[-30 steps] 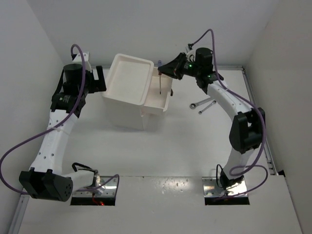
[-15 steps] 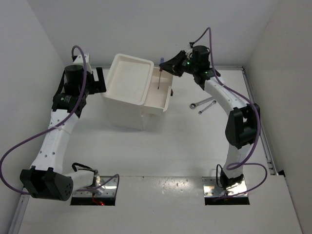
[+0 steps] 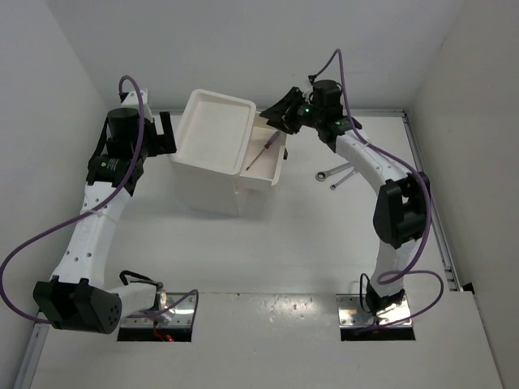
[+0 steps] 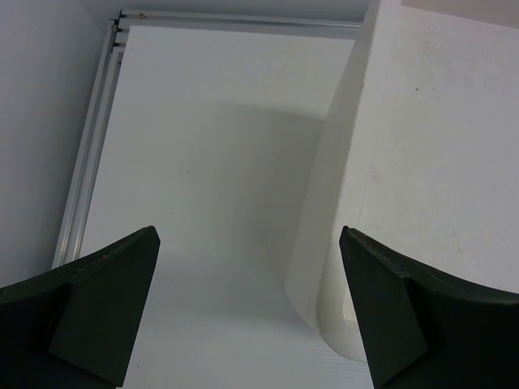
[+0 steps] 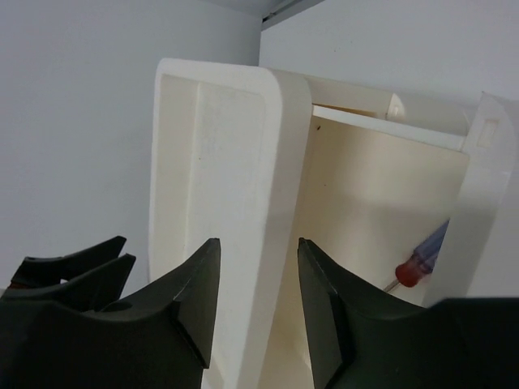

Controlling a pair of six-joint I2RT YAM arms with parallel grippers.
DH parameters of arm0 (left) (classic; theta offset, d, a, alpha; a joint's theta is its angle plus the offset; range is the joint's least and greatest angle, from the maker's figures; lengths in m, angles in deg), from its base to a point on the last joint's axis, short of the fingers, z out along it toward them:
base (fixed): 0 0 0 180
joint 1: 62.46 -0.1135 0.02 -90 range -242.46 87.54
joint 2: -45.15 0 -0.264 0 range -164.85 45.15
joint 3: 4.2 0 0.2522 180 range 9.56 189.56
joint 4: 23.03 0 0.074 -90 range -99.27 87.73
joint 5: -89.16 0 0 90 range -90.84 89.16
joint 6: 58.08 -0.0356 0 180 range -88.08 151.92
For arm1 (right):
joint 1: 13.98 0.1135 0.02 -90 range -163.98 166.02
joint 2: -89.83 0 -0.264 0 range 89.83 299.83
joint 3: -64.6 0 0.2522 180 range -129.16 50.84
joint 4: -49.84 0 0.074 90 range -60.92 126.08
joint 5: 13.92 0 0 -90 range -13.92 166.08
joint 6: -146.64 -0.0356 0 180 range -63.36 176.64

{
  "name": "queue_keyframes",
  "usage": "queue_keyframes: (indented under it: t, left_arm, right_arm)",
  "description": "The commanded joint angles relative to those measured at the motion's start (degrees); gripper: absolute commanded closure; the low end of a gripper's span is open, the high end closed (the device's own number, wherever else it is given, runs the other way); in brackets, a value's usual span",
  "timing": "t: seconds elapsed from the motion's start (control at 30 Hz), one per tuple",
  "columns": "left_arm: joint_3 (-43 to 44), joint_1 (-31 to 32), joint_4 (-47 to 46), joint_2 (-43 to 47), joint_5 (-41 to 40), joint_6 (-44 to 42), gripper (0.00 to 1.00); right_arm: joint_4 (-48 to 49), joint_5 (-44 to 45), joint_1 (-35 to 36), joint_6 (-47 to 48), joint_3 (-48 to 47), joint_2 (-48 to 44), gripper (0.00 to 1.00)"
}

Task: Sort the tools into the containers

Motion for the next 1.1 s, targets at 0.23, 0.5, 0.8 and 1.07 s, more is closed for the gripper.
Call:
queue_keyframes:
  t: [0.23,0.5,0.8,1.07]
  left_arm:
    - [3.68,-0.61,-2.68,-0.39,3.88,-1.77,0.0]
    - [13.71,0.01,1.72,-8.19,13.3,-6.88,0.0]
    - [19.6,1.68,5.77,-16.47,11.63,-6.88,0.17]
    - [24.34,1.68,9.19,-21.39,12.95,-8.63,0.29]
  right_arm:
    - [-0.32,1.46,-2.38,23.72,0.94,-17.57,0.55]
    - [-14.48,-3.2,-5.12,46.15,12.89,-25.13,0.46]
    - [-16.25,-8.9,-7.93,46.77,16.94,-20.4,0.4]
    - [-8.83,-28.49,-11.35,67.98,22.22,-19.88,0.39]
